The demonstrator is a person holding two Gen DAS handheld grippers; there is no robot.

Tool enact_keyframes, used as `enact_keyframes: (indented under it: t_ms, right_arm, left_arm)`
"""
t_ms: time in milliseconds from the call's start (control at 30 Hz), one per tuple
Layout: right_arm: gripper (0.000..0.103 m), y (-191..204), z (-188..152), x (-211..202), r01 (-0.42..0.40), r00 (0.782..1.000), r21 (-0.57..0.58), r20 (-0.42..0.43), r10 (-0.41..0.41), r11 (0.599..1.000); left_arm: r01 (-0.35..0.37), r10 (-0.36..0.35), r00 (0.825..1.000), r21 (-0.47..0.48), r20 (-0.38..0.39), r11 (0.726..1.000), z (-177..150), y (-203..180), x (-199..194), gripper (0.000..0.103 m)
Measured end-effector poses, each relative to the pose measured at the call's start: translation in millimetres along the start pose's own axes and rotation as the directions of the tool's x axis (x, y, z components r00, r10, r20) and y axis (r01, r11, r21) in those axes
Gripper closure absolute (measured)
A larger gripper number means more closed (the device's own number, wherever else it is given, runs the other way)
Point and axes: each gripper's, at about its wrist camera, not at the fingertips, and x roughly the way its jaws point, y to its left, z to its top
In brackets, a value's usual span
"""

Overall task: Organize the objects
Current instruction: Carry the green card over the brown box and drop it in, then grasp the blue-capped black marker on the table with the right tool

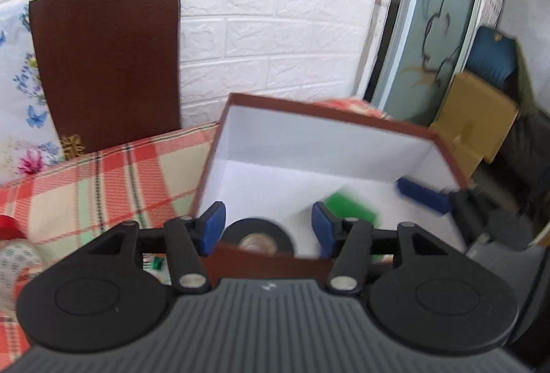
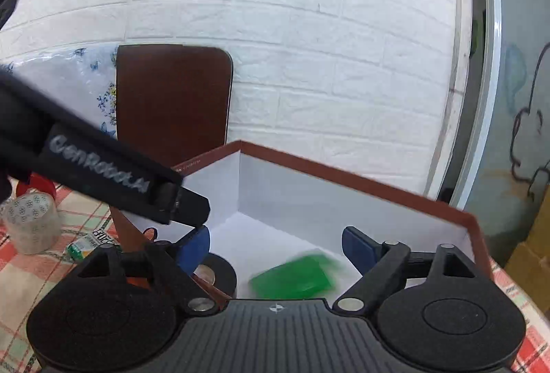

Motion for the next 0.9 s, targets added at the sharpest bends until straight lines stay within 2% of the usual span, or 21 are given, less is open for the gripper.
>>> enact_keyframes:
  t_ms: [100, 467, 900]
  right_arm:
    - [0.020, -5, 1, 1, 0.007, 1.000, 0.020, 0.006, -0.007, 1.000]
    - [0.020, 36, 8, -42, -0.019, 0.998, 0.007, 0.059, 0.019, 1.000]
    - [0.020, 50, -2, -59, 0.011, 0.999, 0.022, 0.043, -0.012, 1.000]
  left_arm:
    - [-0.013, 0.013, 1.000, -0.002, 0.012, 1.000, 0, 4, -7, 0.046]
    - [-0.078, 0.078, 0.997, -0.015, 0.016, 0.997, -15, 11, -34, 0.045]
    - [-0.138, 0.139, 0.990, -0.051, 0.007, 0.989, -38, 32, -58, 0.043]
